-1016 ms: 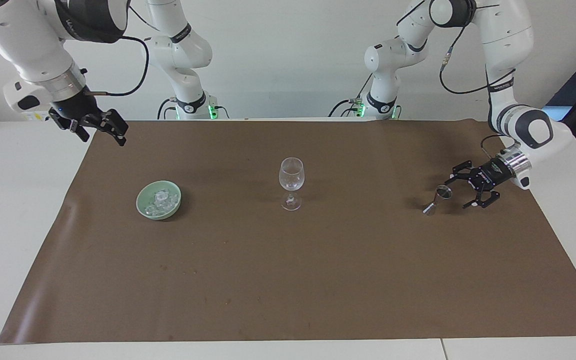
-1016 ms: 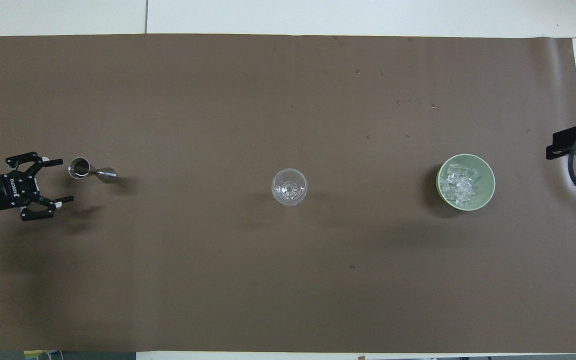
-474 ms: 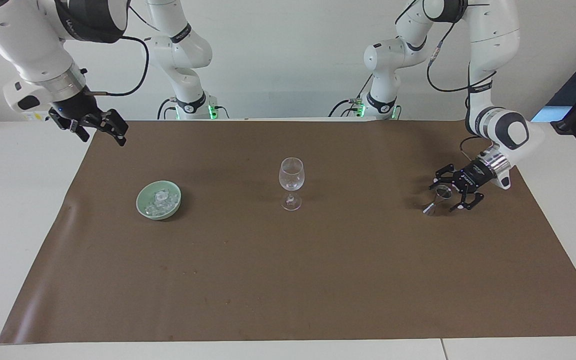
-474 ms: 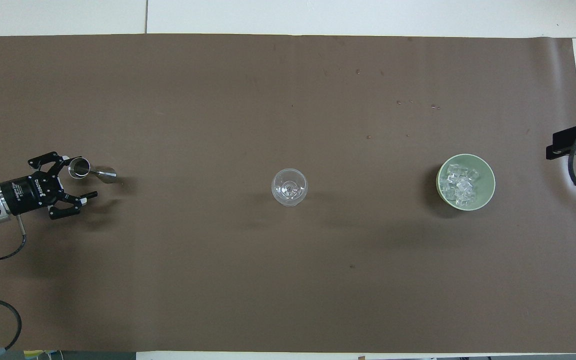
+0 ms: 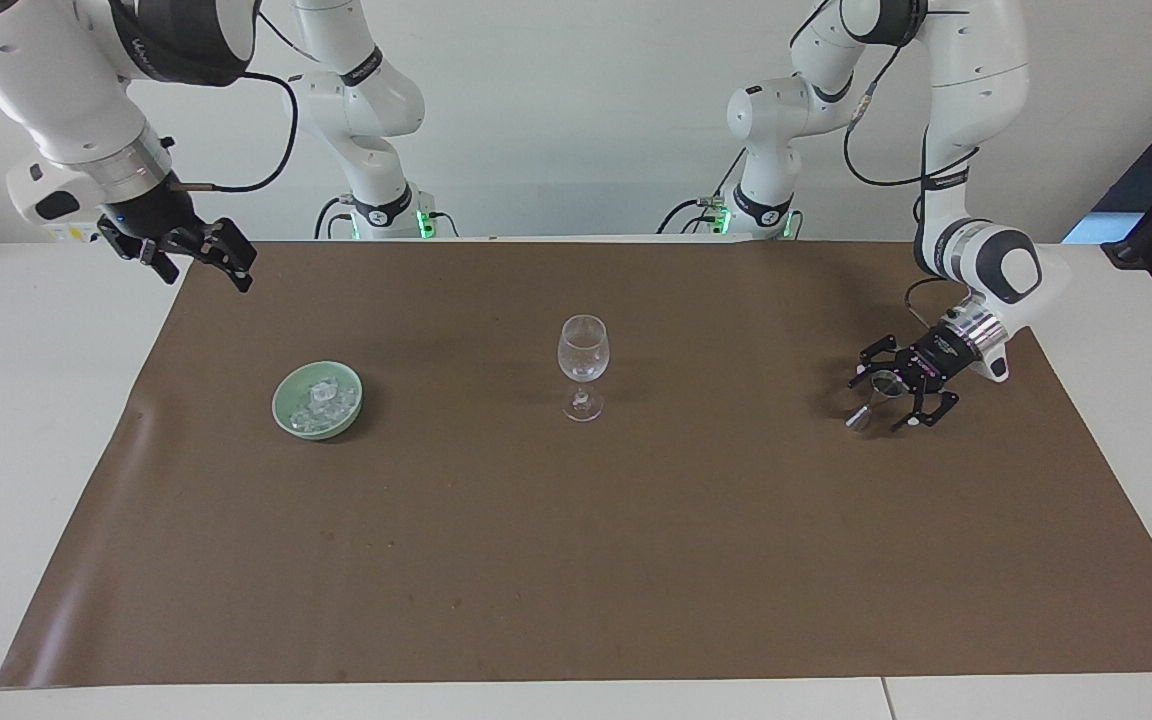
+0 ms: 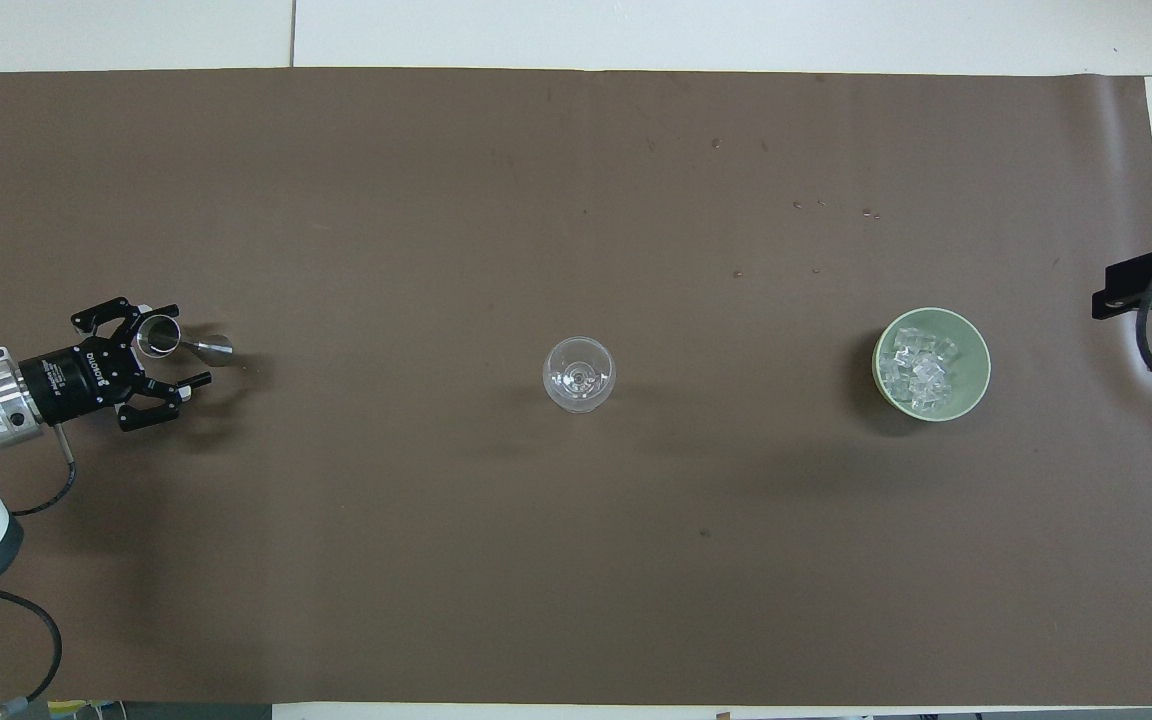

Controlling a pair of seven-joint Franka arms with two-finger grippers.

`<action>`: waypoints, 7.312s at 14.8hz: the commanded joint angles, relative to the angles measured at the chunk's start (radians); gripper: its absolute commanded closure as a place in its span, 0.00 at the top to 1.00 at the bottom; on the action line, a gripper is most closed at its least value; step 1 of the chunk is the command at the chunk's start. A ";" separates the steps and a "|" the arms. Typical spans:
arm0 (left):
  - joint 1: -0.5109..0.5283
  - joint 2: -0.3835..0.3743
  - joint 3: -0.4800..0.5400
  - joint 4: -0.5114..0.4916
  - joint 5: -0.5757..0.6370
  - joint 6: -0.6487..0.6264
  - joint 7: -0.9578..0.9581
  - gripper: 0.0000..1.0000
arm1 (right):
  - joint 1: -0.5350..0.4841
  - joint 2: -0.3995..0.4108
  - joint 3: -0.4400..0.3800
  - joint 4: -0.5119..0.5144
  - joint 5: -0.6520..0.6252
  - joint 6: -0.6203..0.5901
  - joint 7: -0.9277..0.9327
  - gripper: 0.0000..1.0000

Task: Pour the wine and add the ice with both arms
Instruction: 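Close the left gripper on the silver jigger and lift it, then carry the jigger with the left gripper over the clear glass, then tilt the jigger over the clear glass with the left gripper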

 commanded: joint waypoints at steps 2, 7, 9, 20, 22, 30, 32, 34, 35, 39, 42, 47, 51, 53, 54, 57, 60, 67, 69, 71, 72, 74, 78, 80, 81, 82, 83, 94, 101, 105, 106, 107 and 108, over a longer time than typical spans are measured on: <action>-0.005 -0.039 0.003 -0.037 -0.035 0.019 0.020 0.70 | -0.014 -0.013 0.005 -0.012 0.016 0.002 -0.017 1.00; -0.009 -0.039 0.005 -0.037 -0.055 0.022 0.033 0.00 | -0.014 -0.013 0.005 -0.012 0.016 0.002 -0.017 1.00; 0.003 -0.043 0.005 -0.037 -0.055 0.014 0.035 0.00 | -0.014 -0.013 0.005 -0.012 0.016 0.002 -0.017 1.00; -0.109 -0.286 0.011 -0.094 -0.055 -0.021 -0.137 0.00 | -0.014 -0.013 0.005 -0.012 0.016 0.002 -0.017 1.00; -0.178 -0.331 0.009 -0.093 -0.050 0.021 -0.202 0.00 | -0.014 -0.013 0.005 -0.012 0.016 0.002 -0.017 1.00; -0.331 -0.411 -0.168 -0.033 0.062 0.251 -0.512 0.00 | -0.014 -0.014 0.005 -0.012 0.016 0.002 -0.017 1.00; -0.333 -0.411 -0.246 -0.016 0.094 0.304 -0.584 0.00 | -0.014 -0.014 0.005 -0.012 0.016 0.002 -0.017 1.00; -0.333 -0.409 -0.302 0.004 0.151 0.327 -0.638 0.00 | -0.020 -0.013 0.005 -0.012 0.016 0.002 -0.017 1.00; -0.333 -0.406 -0.322 0.015 0.174 0.327 -0.648 0.00 | -0.021 -0.014 0.004 -0.012 0.016 0.002 -0.017 1.00; -0.339 -0.385 -0.418 0.053 0.336 0.336 -0.736 0.00 | -0.017 -0.014 0.004 -0.012 0.016 0.002 -0.017 1.00; -0.362 -0.377 -0.440 0.067 0.410 0.352 -0.764 0.00 | -0.018 -0.013 0.004 -0.012 0.016 0.002 -0.017 1.00; -0.439 -0.354 -0.440 0.084 0.594 0.439 -0.902 0.00 | -0.018 -0.014 0.004 -0.012 0.016 0.002 -0.017 1.00; -0.477 -0.296 -0.440 0.142 0.769 0.459 -1.021 0.00 | -0.018 -0.013 0.004 -0.012 0.016 0.002 -0.017 1.00; -0.497 -0.279 -0.440 0.160 0.893 0.459 -1.091 0.00 | -0.018 -0.014 0.004 -0.012 0.016 0.002 -0.017 1.00; -0.503 -0.277 -0.440 0.162 0.930 0.459 -1.109 0.00 | -0.018 -0.013 0.004 -0.012 0.016 0.002 -0.017 1.00; -0.523 -0.279 -0.440 0.162 1.054 0.444 -1.146 0.00 | -0.018 -0.013 0.004 -0.012 0.016 0.002 -0.017 1.00; -0.546 -0.282 -0.440 0.163 1.174 0.418 -1.186 0.00 | -0.018 -0.014 0.004 -0.012 0.016 0.002 -0.017 1.00; -0.580 -0.283 -0.440 0.191 1.326 0.344 -1.188 0.00 | -0.018 -0.013 0.004 -0.012 0.016 0.002 -0.017 1.00; -0.582 -0.279 -0.440 0.217 1.349 0.336 -1.189 0.00 | -0.020 -0.013 0.004 -0.012 0.016 0.002 -0.017 1.00; -0.604 -0.279 -0.440 0.223 1.409 0.325 -1.214 0.00 | -0.020 -0.014 0.004 -0.012 0.016 0.002 -0.017 1.00; -0.606 -0.279 -0.441 0.225 1.453 0.325 -1.240 0.00 | -0.018 -0.014 0.004 -0.012 0.016 0.002 -0.017 1.00; -0.621 -0.279 -0.445 0.229 1.524 0.327 -1.275 0.00 | -0.010 -0.014 0.005 -0.012 0.016 0.001 -0.017 1.00; -0.624 -0.274 -0.445 0.258 1.604 0.327 -1.301 0.00 | -0.009 -0.014 0.005 -0.014 0.014 0.001 -0.020 1.00; -0.624 -0.263 -0.446 0.268 1.656 0.330 -1.304 0.00 | -0.009 -0.014 0.005 -0.014 0.014 0.002 -0.025 1.00; -0.624 -0.263 -0.446 0.269 1.671 0.332 -1.304 0.00 | -0.009 -0.014 0.005 -0.014 0.014 0.004 -0.026 1.00; -0.634 -0.263 -0.446 0.272 1.688 0.330 -1.304 0.00 | -0.007 -0.014 0.007 -0.015 0.014 0.005 -0.031 1.00; -0.644 -0.263 -0.446 0.272 1.703 0.329 -1.304 0.00 | -0.007 -0.014 0.007 -0.017 0.016 0.004 -0.042 1.00; -0.657 -0.242 -0.452 0.305 1.794 0.322 -1.240 0.00 | -0.007 -0.017 0.011 -0.023 0.016 0.007 -0.048 1.00; -0.643 -0.242 -0.452 0.317 1.611 0.276 -1.171 0.00 | -0.007 -0.023 0.011 -0.040 0.016 0.020 -0.078 1.00; -0.580 -0.259 -0.443 0.315 1.402 0.249 -1.166 0.00 | -0.006 -0.098 0.013 -0.237 0.017 0.198 -0.157 1.00; -0.548 -0.259 -0.442 0.315 1.345 0.253 -1.157 0.00 | -0.001 -0.106 0.013 -0.289 0.017 0.246 -0.158 1.00; -0.525 -0.259 -0.441 0.315 1.296 0.256 -1.146 0.00 | 0.029 -0.106 0.011 -0.323 0.019 0.282 -0.164 1.00; -0.494 -0.257 -0.441 0.311 1.238 0.264 -1.123 0.00 | 0.042 -0.102 0.011 -0.342 0.019 0.304 -0.177 1.00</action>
